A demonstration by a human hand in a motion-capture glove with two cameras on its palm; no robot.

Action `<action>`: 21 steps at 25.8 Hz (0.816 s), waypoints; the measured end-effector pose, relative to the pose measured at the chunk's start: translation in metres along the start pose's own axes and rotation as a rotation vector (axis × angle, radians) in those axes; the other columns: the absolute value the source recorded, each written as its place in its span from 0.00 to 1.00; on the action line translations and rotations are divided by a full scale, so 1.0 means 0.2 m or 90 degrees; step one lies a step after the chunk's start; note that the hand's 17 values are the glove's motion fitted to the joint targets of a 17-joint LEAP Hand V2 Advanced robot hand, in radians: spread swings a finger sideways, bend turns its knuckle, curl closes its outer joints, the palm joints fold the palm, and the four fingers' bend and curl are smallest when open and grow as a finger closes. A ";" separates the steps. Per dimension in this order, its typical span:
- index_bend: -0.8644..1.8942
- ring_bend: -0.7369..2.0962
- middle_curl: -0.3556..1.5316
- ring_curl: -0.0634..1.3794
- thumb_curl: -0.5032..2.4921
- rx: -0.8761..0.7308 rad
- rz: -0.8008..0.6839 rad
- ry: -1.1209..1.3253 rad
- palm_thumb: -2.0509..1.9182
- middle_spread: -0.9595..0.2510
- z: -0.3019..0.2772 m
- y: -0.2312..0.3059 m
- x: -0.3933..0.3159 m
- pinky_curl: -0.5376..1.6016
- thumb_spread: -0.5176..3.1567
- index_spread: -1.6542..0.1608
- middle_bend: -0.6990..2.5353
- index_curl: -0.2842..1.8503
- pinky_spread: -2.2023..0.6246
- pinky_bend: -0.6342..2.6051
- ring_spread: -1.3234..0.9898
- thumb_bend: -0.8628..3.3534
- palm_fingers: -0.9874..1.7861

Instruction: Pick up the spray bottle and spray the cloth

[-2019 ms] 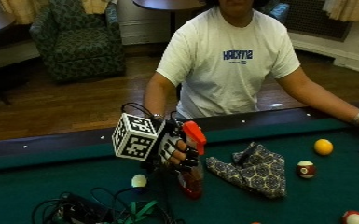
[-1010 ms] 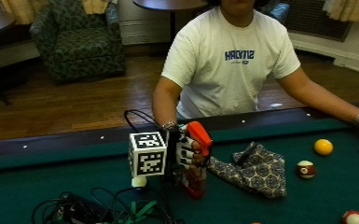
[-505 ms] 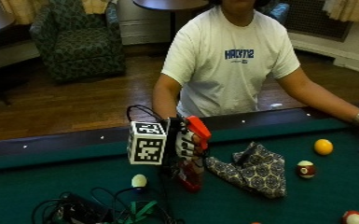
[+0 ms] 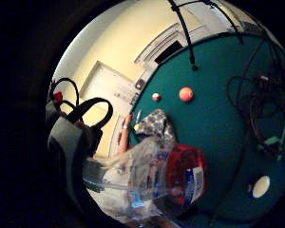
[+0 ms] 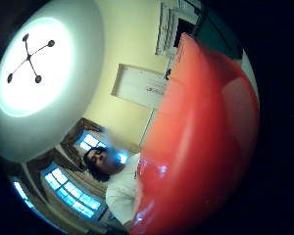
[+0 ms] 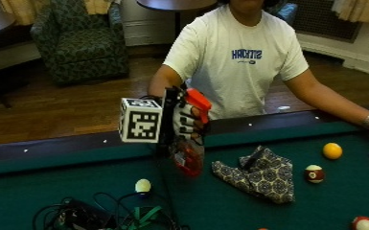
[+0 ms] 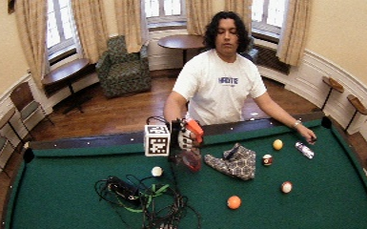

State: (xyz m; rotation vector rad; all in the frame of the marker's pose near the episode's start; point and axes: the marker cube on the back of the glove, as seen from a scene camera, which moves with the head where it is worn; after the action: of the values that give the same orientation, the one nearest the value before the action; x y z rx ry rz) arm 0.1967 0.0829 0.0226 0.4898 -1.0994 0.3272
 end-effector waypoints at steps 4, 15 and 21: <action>0.44 0.51 0.49 0.39 0.40 0.000 -0.055 0.021 0.76 0.62 -0.16 -0.10 -0.31 0.45 0.24 0.75 0.39 0.39 0.67 0.35 0.48 0.20 0.85; 0.44 0.52 0.49 0.40 0.41 -0.137 0.042 0.083 0.76 0.62 -0.15 -0.33 -0.68 0.45 0.23 0.75 0.40 0.40 0.67 0.35 0.48 0.20 0.84; 0.44 0.52 0.50 0.40 0.42 -0.287 0.176 0.174 0.75 0.62 0.07 -0.36 -0.49 0.45 0.23 0.75 0.40 0.41 0.67 0.35 0.48 0.20 0.84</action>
State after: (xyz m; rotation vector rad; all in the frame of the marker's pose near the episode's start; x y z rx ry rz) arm 0.1786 0.0137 -0.0766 -0.1076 -0.9350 0.3626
